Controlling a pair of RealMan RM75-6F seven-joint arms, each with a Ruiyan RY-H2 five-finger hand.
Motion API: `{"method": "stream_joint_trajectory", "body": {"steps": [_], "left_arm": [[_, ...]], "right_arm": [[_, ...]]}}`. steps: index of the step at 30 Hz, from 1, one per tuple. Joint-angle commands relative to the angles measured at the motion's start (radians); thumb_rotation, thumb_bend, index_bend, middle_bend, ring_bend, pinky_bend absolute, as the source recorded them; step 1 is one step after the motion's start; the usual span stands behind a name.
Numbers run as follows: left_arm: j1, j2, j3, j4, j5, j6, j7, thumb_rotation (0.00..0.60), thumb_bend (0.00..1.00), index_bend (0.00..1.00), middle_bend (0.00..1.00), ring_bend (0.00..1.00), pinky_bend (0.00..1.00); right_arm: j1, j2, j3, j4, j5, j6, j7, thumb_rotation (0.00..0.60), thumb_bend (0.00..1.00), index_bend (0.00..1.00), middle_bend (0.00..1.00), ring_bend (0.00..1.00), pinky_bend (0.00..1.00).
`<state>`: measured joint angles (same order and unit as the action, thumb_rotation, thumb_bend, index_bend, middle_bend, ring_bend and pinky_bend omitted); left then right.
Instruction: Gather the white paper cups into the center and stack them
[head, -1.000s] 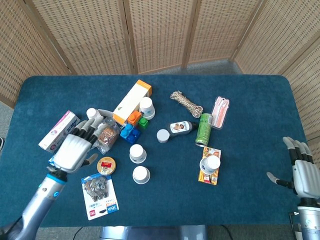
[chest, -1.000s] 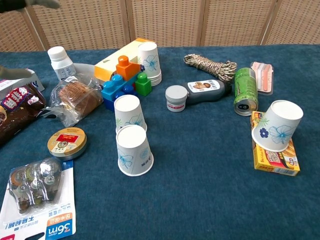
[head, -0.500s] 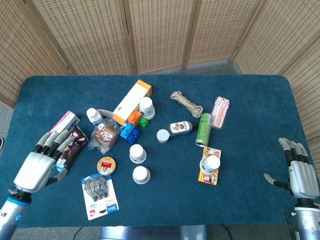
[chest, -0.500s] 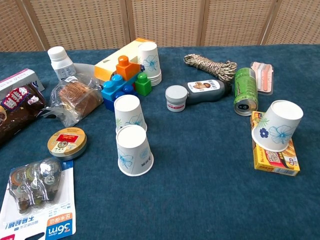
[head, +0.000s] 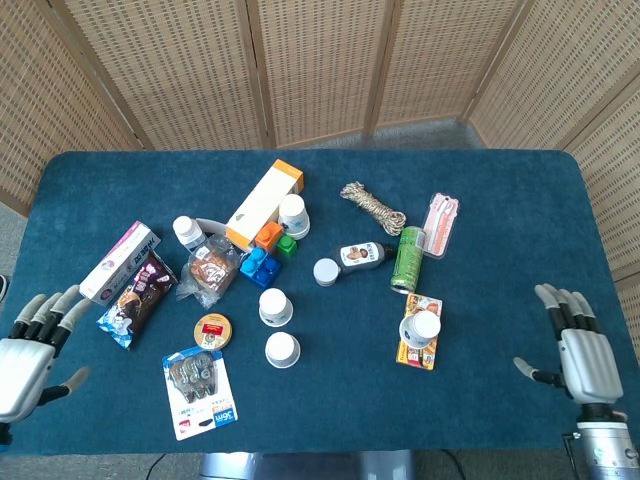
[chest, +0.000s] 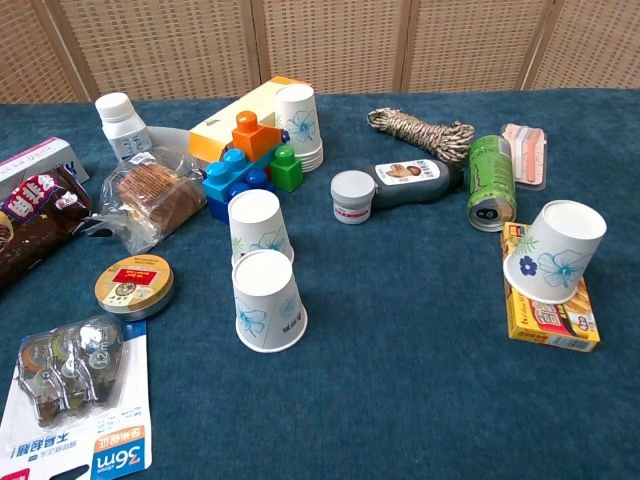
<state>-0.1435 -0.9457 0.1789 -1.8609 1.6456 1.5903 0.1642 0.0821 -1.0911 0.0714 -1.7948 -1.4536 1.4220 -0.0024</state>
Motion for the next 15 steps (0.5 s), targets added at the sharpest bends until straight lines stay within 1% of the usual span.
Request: {"method": "stream_joint_trajectory", "body": {"steps": [1,3,6,10,15], "left_arm": [[0.012,0.028,-0.003,-0.014,0.011,0.005,-0.032,0.600,0.28,0.00,0.00,0.00,0.00],[0.020,0.040,-0.006,-0.017,0.021,0.012,-0.049,0.600,0.28,0.00,0.00,0.00,0.00],[0.029,0.053,-0.009,-0.015,0.038,0.018,-0.074,0.600,0.28,0.00,0.00,0.00,0.00],[0.034,0.062,-0.016,-0.008,0.048,0.014,-0.103,0.600,0.28,0.00,0.00,0.00,0.00],[0.041,0.067,-0.026,-0.001,0.056,0.006,-0.120,0.600,0.28,0.00,0.00,0.00,0.00]], "right_arm": [[0.011,0.005,-0.020,-0.003,-0.015,-0.032,0.000,0.600,0.09,0.00,0.00,0.00,0.00],[0.024,0.008,-0.031,0.001,-0.019,-0.066,0.014,0.600,0.09,0.00,0.00,0.00,0.00],[0.048,0.009,-0.032,0.006,-0.020,-0.108,0.031,0.600,0.09,0.00,0.00,0.00,0.00],[0.088,0.011,-0.016,-0.006,-0.008,-0.158,0.013,0.600,0.08,0.00,0.00,0.00,0.00],[0.151,0.009,-0.001,-0.032,0.022,-0.248,-0.012,0.600,0.07,0.00,0.00,0.00,0.00]]}}
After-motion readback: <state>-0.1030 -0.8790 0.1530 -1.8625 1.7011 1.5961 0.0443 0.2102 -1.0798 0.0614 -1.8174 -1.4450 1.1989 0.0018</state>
